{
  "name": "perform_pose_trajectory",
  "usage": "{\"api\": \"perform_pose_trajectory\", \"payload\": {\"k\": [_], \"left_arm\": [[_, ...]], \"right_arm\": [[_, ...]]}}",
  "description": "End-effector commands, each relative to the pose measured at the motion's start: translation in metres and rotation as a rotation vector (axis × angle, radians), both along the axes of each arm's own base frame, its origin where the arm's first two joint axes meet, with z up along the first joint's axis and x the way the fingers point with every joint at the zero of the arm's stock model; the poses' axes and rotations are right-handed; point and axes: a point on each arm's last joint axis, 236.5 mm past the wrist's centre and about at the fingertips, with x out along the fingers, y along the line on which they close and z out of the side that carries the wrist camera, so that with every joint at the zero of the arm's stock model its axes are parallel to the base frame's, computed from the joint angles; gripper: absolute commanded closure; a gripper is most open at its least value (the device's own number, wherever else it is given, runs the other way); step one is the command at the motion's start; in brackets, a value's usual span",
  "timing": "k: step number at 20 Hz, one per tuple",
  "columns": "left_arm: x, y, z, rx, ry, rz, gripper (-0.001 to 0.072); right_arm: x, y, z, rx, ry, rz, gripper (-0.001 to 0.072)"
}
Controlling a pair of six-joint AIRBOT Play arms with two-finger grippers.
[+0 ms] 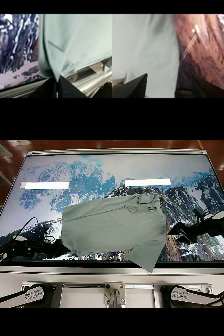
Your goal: Fold the shirts.
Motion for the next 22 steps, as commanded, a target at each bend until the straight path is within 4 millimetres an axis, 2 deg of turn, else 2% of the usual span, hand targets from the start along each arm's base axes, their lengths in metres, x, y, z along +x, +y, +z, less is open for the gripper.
{"api": "perform_pose_trajectory", "payload": {"k": [1, 3, 6, 7, 9, 10, 11, 13, 15, 16, 17, 18, 19, 20, 21, 22], "left_arm": [[-0.001, -0.001, 0.001, -0.005, 0.000, -0.005, 0.0673], [0.000, -0.001, 0.001, -0.003, -0.001, -0.003, 0.0673], [0.000, -0.001, 0.001, -0.005, 0.009, 0.007, 0.0673], [0.000, -0.001, 0.001, -0.006, 0.010, 0.007, 0.0673], [0.002, 0.000, 0.002, -0.002, 0.003, 0.007, 0.0673], [0.006, 0.001, 0.004, -0.001, 0.000, 0.013, 0.0674], [0.011, 0.003, 0.008, 0.000, -0.002, 0.023, 0.0674], [0.032, 0.008, 0.035, 0.010, -0.085, 0.009, 0.0676], [0.070, 0.022, 0.091, 0.080, -0.263, 0.025, 0.0677], [0.092, 0.033, 0.138, 0.145, -0.404, 0.041, 0.0676], [0.109, 0.041, 0.194, 0.213, -0.573, 0.043, 0.0676], [0.119, 0.048, 0.267, 0.301, -0.779, 0.045, 0.0676], [0.119, 0.055, 0.346, 0.411, -0.991, 0.063, 0.0676], [0.108, 0.062, 0.422, 0.530, -1.181, 0.106, 0.0676], [0.086, 0.068, 0.495, 0.643, -1.350, 0.178, 0.0676], [0.051, 0.073, 0.565, 0.752, -1.507, 0.265, 0.0676]], "right_arm": [[-0.010, 0.005, -0.024, 0.012, 0.031, -0.052, 0.0056], [-0.014, 0.016, -0.034, 0.028, 0.060, -0.021, 0.0056], [-0.008, 0.048, -0.046, 0.057, 0.061, 0.056, 0.0057], [-0.007, 0.055, -0.050, 0.048, 0.060, 0.080, 0.0127], [0.000, 0.062, -0.052, 0.025, 0.040, 0.093, 0.0489], [0.006, 0.067, -0.048, 0.043, 0.023, 0.082, 0.0648], [0.016, 0.077, -0.036, 0.090, -0.025, 0.067, 0.0655], [0.045, 0.089, 0.007, 0.149, -0.194, 0.069, 0.0655], [0.081, 0.087, 0.076, 0.121, -0.417, 0.093, 0.0656], [0.098, 0.084, 0.127, 0.088, -0.560, 0.112, 0.0655], [0.110, 0.083, 0.184, 0.049, -0.715, 0.138, 0.0656], [0.117, 0.083, 0.248, -0.005, -0.887, 0.168, 0.0655], [0.115, 0.082, 0.323, -0.082, -1.075, 0.179, 0.0655], [0.103, 0.081, 0.402, -0.173, -1.272, 0.174, 0.0656], [0.080, 0.081, 0.473, -0.266, -1.447, 0.162, 0.0656], [0.046, 0.082, 0.542, -0.362, -1.614, 0.137, 0.0656]]}}
